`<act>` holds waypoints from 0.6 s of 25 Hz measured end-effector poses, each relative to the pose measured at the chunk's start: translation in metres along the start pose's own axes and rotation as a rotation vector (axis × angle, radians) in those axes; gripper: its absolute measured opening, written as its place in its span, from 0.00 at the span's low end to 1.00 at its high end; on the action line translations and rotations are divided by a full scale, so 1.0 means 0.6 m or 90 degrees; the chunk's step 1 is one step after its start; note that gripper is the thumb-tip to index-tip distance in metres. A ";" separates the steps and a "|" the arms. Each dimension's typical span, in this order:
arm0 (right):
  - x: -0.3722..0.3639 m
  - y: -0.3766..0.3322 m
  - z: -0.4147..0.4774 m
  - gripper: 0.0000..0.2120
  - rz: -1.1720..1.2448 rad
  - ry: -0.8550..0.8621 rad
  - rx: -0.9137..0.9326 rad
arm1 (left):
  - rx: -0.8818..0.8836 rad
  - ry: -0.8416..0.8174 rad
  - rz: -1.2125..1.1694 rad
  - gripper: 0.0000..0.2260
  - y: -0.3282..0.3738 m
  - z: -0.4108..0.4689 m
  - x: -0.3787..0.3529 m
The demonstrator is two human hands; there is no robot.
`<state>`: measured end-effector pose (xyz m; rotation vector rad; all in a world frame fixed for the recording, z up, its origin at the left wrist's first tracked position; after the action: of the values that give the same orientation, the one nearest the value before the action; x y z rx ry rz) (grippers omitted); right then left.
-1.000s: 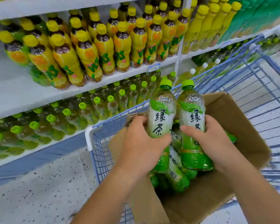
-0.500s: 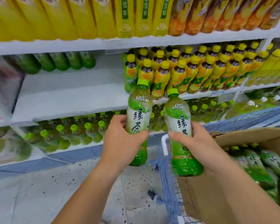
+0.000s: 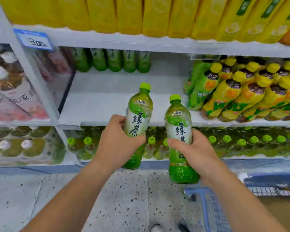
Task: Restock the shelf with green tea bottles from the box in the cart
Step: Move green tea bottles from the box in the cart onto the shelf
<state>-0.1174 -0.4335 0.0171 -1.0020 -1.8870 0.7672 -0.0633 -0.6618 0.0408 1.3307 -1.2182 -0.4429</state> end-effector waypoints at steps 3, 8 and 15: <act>-0.009 -0.037 0.070 0.15 0.007 0.009 0.050 | -0.006 -0.001 -0.006 0.25 -0.002 0.064 -0.018; -0.016 -0.079 0.190 0.15 0.006 0.059 0.159 | -0.091 0.026 -0.015 0.19 0.005 0.173 -0.044; -0.023 -0.091 0.298 0.19 0.023 0.192 0.340 | -0.279 0.005 -0.128 0.24 -0.001 0.279 -0.098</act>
<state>-0.2890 -0.4945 -0.0263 -0.7600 -1.3094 1.0104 -0.2271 -0.6943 -0.0193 1.0745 -0.9152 -0.7977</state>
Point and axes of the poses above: each hand's wrist, its own z-axis towards the middle knuckle, its own x-axis out of the back of the hand, y = z × x, the point moved 8 cm from there along z, towards the middle knuckle, and after that the axes turned 5 degrees about -z, right-handed, at the moved point
